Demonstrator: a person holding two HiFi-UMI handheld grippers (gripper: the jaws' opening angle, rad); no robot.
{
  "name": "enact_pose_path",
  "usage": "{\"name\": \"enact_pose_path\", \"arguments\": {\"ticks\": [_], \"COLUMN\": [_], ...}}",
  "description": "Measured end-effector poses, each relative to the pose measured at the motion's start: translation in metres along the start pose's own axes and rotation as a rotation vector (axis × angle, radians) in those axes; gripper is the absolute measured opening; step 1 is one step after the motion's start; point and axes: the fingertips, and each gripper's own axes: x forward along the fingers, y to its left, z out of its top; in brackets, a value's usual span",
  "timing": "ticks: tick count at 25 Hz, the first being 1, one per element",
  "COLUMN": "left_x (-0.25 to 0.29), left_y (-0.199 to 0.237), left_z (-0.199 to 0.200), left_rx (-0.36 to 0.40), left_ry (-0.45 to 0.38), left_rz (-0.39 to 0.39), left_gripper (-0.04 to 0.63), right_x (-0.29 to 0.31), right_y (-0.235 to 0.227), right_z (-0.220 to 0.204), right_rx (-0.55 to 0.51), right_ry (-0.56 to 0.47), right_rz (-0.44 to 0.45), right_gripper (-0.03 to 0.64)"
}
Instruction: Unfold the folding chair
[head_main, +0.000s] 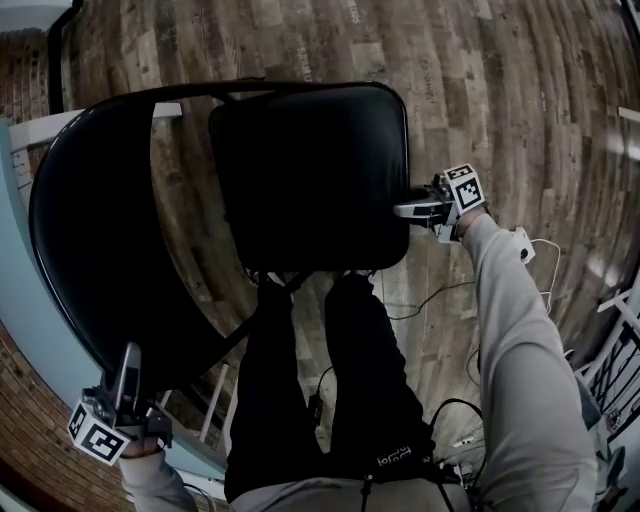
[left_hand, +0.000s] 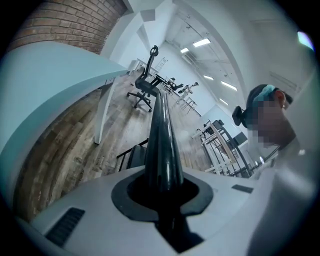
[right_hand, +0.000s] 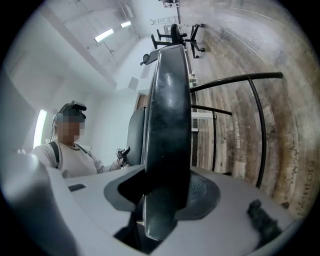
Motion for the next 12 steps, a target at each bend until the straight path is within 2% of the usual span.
{"name": "enact_pose_path", "arguments": {"ticks": [4,9,11,12], "left_x": [0.014,0.015,0.016,0.016], "left_y": [0.005,0.007,0.006,0.005], "left_z": [-0.007,-0.009,-0.01,-0.01], "left_rx": [-0.012,-0.007,0.002,0.031], "left_ry": [0.0,-0.01,-0.008,-0.01], "left_rz": [-0.018,-0.023,-0.018,-0.007], "left_gripper": [0.074,0.077,0.077,0.077], "right_x": [-0.02,-0.023,-0.024,-0.025], "right_y": [-0.02,-0.021,-0.021,-0.024], "right_z": [-0.006,-0.005,-0.006,-0.007], "right_rx": [0.013,0.004,0.009,0.006], "right_ry": [-0.031,-0.068,-0.076,-0.083], "right_rz": [0.028,0.064,0.042,0.001], "right_gripper": [0.169,0.172,0.172,0.174]}}
